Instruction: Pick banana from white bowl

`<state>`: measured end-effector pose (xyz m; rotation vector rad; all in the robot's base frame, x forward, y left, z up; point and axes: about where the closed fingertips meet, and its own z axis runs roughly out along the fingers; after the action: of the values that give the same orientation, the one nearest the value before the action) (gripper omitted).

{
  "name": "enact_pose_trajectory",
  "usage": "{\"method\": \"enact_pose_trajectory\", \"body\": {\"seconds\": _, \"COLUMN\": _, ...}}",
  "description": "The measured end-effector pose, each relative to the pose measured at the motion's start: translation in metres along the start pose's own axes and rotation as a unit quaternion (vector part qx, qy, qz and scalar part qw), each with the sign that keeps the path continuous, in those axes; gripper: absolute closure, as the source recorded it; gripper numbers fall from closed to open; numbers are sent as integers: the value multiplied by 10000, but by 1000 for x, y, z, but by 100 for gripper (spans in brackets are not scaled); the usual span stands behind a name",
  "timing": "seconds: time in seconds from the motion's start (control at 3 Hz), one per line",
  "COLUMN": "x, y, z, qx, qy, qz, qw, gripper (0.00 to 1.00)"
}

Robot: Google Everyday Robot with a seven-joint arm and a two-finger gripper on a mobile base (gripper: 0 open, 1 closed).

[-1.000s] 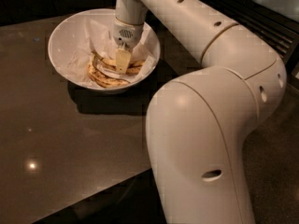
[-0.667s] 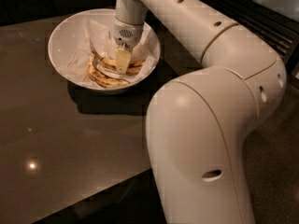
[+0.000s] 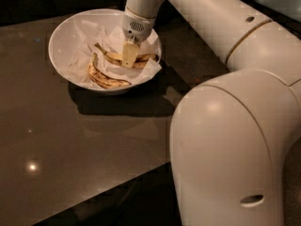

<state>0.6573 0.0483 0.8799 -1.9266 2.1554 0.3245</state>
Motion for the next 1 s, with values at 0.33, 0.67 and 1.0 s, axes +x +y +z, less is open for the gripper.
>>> {"method": "enact_pose_trajectory", "body": {"seconds": 0.33, "x": 0, "y": 0, "z": 0, "qx": 1, "qy": 1, "qz": 0, "qw": 10000, "gripper": 100}}
{"method": "enact_pose_trajectory", "body": {"seconds": 0.67, "x": -8, "y": 2, "z": -22, "qx": 268, "qy": 147, "qz": -20, "qw": 9995, "gripper": 100}}
{"method": "enact_pose_trajectory", "body": {"seconds": 1.0, "x": -22, "y": 11, "z": -53, "qx": 469, "qy": 300, "qz": -99, "qw": 9984, "gripper": 100}}
